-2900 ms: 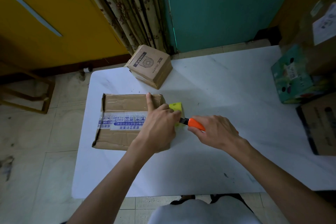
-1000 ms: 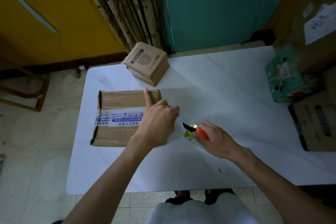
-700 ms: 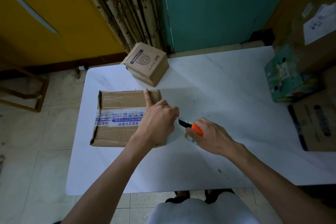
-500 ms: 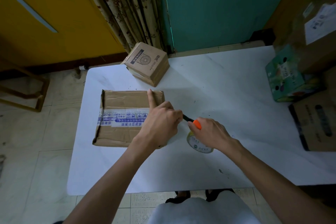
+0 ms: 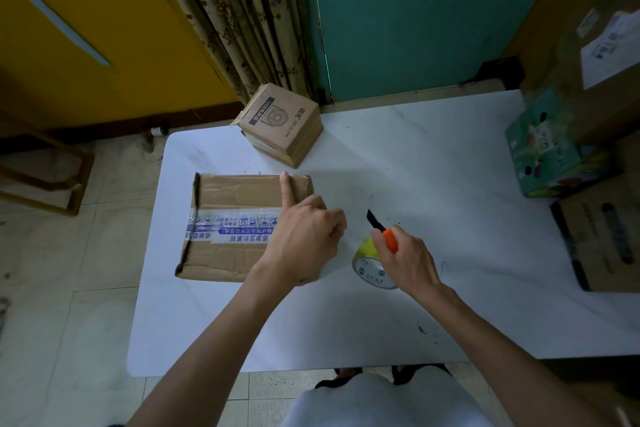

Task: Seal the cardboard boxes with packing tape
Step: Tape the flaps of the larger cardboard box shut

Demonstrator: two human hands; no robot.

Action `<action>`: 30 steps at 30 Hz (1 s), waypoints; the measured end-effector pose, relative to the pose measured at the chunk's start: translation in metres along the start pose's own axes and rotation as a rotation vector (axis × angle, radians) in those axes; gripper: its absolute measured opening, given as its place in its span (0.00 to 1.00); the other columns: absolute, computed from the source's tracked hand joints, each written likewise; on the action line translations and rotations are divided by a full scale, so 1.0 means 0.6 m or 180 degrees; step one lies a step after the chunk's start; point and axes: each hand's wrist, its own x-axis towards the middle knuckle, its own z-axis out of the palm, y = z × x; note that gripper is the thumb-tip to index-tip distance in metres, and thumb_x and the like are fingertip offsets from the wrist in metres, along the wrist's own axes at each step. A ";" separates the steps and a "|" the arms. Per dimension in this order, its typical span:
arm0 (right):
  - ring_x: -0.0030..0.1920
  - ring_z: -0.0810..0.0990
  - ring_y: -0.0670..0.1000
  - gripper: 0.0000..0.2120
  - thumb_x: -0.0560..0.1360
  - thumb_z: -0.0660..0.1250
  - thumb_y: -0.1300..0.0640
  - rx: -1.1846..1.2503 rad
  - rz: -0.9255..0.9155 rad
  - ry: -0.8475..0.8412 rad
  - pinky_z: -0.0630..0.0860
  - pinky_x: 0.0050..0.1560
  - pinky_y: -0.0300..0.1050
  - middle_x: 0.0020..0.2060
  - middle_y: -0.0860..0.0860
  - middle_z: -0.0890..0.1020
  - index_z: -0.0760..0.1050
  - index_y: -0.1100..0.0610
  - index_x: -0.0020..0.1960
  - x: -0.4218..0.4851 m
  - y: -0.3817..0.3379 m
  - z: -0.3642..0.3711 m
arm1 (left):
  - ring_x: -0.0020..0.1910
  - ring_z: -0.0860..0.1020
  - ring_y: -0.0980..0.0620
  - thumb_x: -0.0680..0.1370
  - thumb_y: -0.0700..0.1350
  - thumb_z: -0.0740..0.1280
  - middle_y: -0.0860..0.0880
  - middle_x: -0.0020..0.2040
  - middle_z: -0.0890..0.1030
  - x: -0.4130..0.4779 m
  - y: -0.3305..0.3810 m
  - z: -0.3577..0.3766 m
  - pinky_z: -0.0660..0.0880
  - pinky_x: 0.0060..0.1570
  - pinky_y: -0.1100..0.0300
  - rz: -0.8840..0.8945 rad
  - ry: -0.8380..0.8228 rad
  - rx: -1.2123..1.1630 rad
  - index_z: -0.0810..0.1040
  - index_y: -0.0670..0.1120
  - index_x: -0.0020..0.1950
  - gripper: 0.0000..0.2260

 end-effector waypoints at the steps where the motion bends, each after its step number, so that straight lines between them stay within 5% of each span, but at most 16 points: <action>1: 0.25 0.65 0.47 0.21 0.80 0.58 0.40 -0.0005 -0.0023 -0.0008 0.63 0.27 0.40 0.26 0.48 0.65 0.62 0.53 0.36 -0.001 0.002 0.000 | 0.53 0.79 0.53 0.78 0.47 0.70 0.52 0.40 0.83 0.000 -0.001 0.001 0.30 0.74 0.37 0.0000 -0.0003 0.0001 0.84 0.53 0.48 0.04; 7: 0.21 0.68 0.43 0.23 0.76 0.64 0.36 0.0056 0.0146 -0.0108 0.62 0.27 0.36 0.26 0.47 0.65 0.62 0.52 0.35 -0.012 0.006 -0.002 | 0.53 0.79 0.53 0.78 0.49 0.72 0.53 0.42 0.82 -0.003 -0.002 0.002 0.31 0.75 0.37 -0.0011 0.0107 -0.0108 0.84 0.54 0.48 0.02; 13: 0.28 0.64 0.46 0.25 0.73 0.65 0.31 0.0694 0.0502 -0.0220 0.63 0.32 0.44 0.28 0.47 0.66 0.63 0.52 0.35 -0.015 0.014 0.046 | 0.54 0.79 0.54 0.78 0.47 0.71 0.54 0.43 0.82 -0.003 0.002 0.004 0.30 0.75 0.39 -0.0038 0.0167 -0.0152 0.84 0.54 0.46 0.04; 16: 0.28 0.64 0.47 0.23 0.76 0.67 0.38 0.0744 0.0814 -0.0317 0.62 0.32 0.44 0.28 0.47 0.66 0.63 0.52 0.34 -0.012 0.011 0.057 | 0.53 0.79 0.56 0.78 0.45 0.70 0.56 0.44 0.83 -0.004 -0.005 0.001 0.32 0.77 0.43 -0.0100 0.0311 -0.0460 0.83 0.54 0.45 0.04; 20: 0.30 0.73 0.52 0.17 0.76 0.65 0.48 0.0854 0.1953 -0.0271 0.68 0.34 0.44 0.28 0.52 0.74 0.69 0.54 0.33 -0.055 0.075 0.072 | 0.45 0.81 0.62 0.77 0.46 0.73 0.60 0.42 0.84 0.010 -0.047 -0.022 0.42 0.80 0.47 -0.0871 0.0875 -0.1234 0.82 0.51 0.42 0.04; 30: 0.33 0.73 0.50 0.17 0.79 0.63 0.45 0.0216 0.1345 -0.0032 0.66 0.32 0.44 0.31 0.50 0.74 0.67 0.53 0.36 -0.018 0.049 0.020 | 0.49 0.81 0.56 0.78 0.48 0.73 0.57 0.45 0.85 0.010 -0.059 -0.015 0.42 0.78 0.39 -0.0644 0.0718 -0.0699 0.84 0.53 0.47 0.01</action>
